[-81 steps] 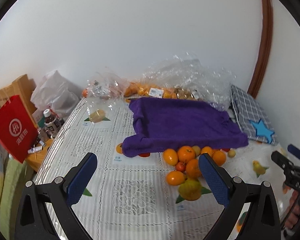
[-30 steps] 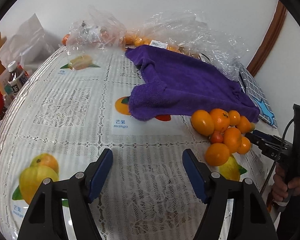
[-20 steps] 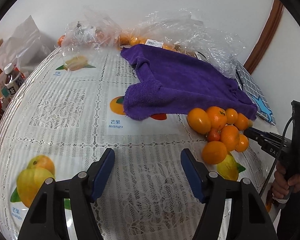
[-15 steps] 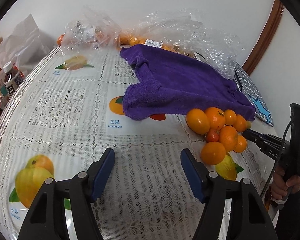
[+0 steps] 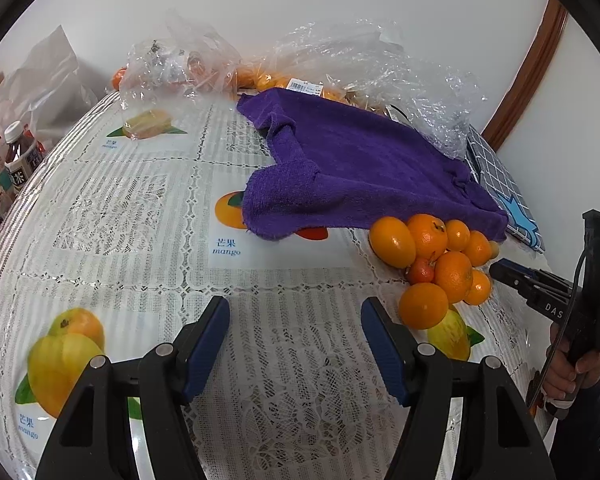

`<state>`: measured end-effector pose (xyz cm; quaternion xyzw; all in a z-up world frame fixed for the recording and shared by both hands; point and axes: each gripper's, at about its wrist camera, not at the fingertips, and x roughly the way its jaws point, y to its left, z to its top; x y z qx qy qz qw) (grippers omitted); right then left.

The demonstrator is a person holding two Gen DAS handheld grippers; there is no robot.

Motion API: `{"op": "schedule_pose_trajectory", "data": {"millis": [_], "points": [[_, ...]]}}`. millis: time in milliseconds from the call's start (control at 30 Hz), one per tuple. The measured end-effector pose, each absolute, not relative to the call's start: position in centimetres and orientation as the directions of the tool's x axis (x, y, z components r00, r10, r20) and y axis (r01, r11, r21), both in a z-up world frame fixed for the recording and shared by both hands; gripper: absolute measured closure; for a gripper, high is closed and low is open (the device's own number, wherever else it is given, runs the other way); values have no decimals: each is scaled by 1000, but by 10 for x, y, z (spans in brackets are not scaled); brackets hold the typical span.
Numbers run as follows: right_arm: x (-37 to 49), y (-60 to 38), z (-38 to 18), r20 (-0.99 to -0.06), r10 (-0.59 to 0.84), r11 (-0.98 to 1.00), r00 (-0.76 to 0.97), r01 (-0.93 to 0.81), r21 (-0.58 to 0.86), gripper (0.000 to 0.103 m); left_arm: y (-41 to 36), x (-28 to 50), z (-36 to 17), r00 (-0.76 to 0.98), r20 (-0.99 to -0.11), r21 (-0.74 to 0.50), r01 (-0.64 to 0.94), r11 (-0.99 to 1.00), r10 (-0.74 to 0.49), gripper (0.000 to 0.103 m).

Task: Organize fruits
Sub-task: 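Move both tools toward the fruit pile beside the purple towel, then grasp a small pale yellow fruit with the right tool while the left tool grasps an orange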

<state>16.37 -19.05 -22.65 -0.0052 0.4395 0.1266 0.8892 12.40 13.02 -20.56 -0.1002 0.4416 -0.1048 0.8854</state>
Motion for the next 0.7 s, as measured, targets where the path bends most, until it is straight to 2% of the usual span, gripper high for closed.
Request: {"op": "schedule_pose_trajectory", "data": {"millis": [200, 267, 467, 700], "points": [[170, -194, -225, -775, 234, 966, 587, -232, 116, 69, 130, 124, -206, 588, -759, -274, 101, 956, -280, 37], [173, -194, -225, -773, 217, 969, 596, -230, 95, 65, 130, 123, -206, 588, -758, -278, 101, 955, -282, 37], [179, -206, -229, -783, 168, 978, 599, -198, 59, 65, 129, 124, -206, 588, -757, -282, 102, 954, -286, 37], [199, -206, -236, -800, 180, 975, 573, -211, 68, 66, 120, 125, -204, 584, -752, -284, 132, 950, -306, 37]]}}
